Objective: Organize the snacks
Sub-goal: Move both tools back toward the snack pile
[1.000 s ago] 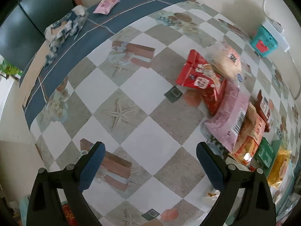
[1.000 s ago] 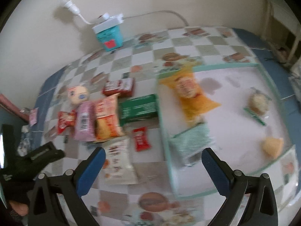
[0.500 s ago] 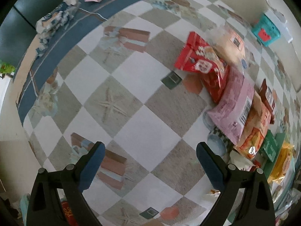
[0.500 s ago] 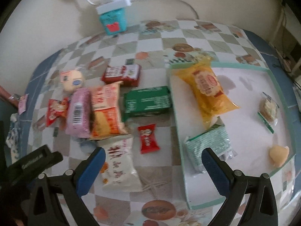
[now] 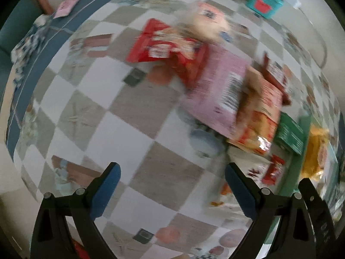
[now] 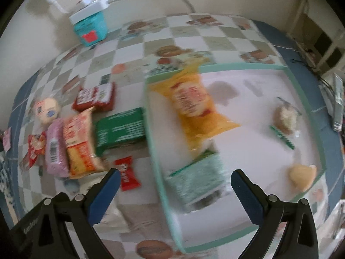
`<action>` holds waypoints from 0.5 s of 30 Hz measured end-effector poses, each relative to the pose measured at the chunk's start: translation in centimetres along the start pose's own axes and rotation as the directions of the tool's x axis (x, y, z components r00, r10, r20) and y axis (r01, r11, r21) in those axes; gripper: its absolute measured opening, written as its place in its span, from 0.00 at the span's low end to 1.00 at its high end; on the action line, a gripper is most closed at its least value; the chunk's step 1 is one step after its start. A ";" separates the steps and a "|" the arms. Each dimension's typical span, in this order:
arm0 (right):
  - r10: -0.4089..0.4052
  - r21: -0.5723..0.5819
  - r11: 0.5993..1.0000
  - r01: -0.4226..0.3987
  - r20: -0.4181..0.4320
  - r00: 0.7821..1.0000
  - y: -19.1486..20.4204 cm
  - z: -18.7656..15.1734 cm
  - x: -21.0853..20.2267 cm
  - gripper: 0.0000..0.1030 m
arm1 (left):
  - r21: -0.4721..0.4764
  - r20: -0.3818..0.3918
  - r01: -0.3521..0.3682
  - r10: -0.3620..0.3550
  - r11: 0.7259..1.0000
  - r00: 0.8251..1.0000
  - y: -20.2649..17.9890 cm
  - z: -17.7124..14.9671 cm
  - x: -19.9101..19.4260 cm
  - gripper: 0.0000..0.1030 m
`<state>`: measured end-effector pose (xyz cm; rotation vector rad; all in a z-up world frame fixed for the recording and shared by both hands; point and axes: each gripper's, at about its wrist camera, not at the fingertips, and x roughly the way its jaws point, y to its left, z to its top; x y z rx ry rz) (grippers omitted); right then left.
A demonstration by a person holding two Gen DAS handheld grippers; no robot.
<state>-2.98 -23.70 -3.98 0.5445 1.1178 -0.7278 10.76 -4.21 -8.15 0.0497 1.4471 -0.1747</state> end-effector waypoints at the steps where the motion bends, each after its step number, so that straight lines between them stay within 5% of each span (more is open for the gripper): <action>1: -0.017 0.023 1.000 0.017 -0.001 1.000 -0.8 0.0 0.0 1.00 | 0.015 0.004 0.007 -0.007 1.000 1.000 -0.6 -0.2 -0.1 0.95; 8: -0.033 0.133 0.990 0.036 -0.022 0.999 -4.3 -0.1 0.1 1.00 | 0.184 0.028 -0.001 -0.004 0.983 1.000 -6.0 -1.6 0.2 0.95; 15: -0.029 0.107 0.994 0.031 -0.017 0.999 -3.6 -0.1 0.2 1.00 | 0.271 0.043 -0.050 0.040 0.961 0.998 -10.4 -3.9 1.5 0.94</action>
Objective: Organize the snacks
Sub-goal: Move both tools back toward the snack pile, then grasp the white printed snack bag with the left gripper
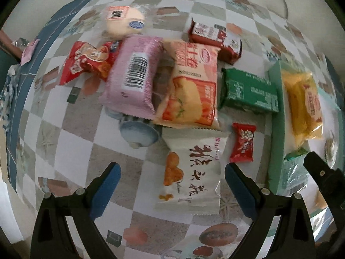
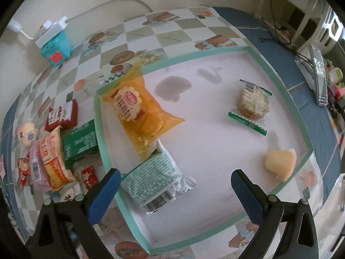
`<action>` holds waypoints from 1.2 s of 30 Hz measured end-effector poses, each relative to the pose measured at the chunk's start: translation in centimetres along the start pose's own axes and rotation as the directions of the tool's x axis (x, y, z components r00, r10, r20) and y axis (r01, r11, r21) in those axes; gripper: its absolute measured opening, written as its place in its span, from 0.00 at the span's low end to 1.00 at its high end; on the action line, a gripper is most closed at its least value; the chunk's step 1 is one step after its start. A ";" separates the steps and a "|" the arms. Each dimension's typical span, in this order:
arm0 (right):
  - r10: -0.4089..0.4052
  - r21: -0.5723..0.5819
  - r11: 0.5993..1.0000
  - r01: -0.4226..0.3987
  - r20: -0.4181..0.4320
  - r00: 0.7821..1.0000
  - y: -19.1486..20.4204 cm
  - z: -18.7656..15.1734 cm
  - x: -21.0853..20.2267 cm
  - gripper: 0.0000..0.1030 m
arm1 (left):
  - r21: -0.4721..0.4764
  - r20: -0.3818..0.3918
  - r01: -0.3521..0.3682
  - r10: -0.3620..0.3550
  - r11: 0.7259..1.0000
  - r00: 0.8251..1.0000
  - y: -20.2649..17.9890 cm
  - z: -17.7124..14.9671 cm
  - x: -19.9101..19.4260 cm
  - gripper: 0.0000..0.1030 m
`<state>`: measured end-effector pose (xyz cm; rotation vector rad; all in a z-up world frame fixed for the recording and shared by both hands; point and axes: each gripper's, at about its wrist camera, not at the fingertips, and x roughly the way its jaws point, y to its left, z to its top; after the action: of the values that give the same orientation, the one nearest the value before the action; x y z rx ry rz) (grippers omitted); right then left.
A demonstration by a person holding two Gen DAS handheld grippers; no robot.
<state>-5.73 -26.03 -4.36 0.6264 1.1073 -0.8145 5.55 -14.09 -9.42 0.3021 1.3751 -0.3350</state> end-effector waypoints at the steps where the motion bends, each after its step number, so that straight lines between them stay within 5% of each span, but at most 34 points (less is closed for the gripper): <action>1: 0.001 -0.008 1.000 -0.001 0.001 1.000 0.2 0.0 0.0 1.00 | 0.002 -0.006 -0.001 0.001 1.000 1.000 -0.3 0.0 0.2 0.90; 5: 0.004 -0.019 1.000 -0.004 0.004 1.000 0.5 -0.1 -0.1 1.00 | -0.019 -0.031 0.025 -0.026 1.000 0.999 -1.0 -0.6 0.5 0.55; 16: 0.108 -0.095 0.990 -0.106 0.016 0.994 2.5 -0.4 -0.6 1.00 | -0.137 -0.055 0.010 -0.018 0.991 0.998 1.6 -0.3 0.6 0.52; 25: 0.310 -0.288 0.909 -0.303 -0.022 0.951 7.4 -2.2 -0.9 0.97 | -0.324 -0.067 -0.017 -0.005 0.946 0.998 5.1 -0.9 0.6 0.53; 36: 0.378 -0.393 0.844 -0.364 -0.044 0.925 9.4 -3.1 -1.1 0.68 | -0.359 -0.073 -0.033 0.007 0.933 0.997 7.1 -0.6 0.5 0.53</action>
<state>0.15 -18.06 -3.94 0.4595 1.0350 -0.2498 7.96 -7.42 -9.88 0.0231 1.4719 -0.0497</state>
